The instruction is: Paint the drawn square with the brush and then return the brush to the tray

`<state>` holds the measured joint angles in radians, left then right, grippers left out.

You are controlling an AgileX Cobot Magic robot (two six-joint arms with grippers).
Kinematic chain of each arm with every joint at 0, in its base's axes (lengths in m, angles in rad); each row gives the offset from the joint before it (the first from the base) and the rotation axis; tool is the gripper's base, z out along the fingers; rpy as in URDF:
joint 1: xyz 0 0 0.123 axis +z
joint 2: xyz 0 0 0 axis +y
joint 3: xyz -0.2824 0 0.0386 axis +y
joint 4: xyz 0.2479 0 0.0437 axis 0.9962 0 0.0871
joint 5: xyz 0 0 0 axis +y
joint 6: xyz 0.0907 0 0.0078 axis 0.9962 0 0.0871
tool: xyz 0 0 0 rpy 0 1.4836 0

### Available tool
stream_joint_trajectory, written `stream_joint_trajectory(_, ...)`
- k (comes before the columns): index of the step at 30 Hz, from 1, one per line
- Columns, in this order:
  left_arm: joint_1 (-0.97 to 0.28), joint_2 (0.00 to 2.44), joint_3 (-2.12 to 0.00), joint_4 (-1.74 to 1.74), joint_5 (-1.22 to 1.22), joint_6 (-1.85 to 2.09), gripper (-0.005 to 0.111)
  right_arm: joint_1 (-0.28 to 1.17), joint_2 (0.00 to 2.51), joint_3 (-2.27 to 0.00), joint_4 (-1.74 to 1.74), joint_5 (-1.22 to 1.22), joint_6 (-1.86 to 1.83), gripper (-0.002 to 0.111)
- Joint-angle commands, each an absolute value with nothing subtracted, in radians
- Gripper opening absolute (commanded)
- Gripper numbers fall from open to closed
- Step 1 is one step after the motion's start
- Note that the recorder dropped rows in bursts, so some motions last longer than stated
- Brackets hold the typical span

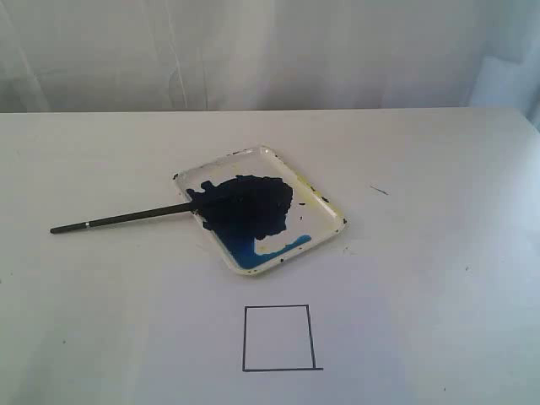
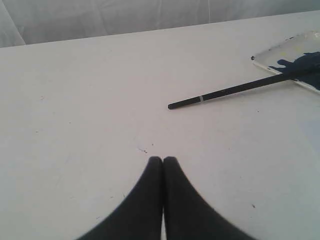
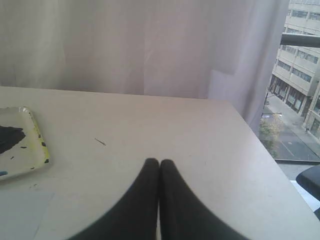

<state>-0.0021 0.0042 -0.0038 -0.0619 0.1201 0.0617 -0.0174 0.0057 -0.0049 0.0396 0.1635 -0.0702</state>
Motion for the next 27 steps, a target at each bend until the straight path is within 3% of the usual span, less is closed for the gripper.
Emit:
stream_joint_trajectory(1, -0.002, 0.000, 0.000, -0.071, 0.123, 0.061, 0.000, -0.021, 0.000, 0.000, 0.037, 0.163, -0.072, 0.000)
stream_joint_trajectory(18, -0.002, 0.000, 0.000, -0.071, 0.074, 0.038, 0.000, -0.021, 0.000, 0.000, 0.037, 0.151, -0.072, 0.000)
stream_joint_trajectory(27, -0.002, 0.000, -0.037, -0.078, -0.097, -0.208, 0.000, -0.021, 0.000, 0.000, 0.037, -0.070, -0.044, 0.000)
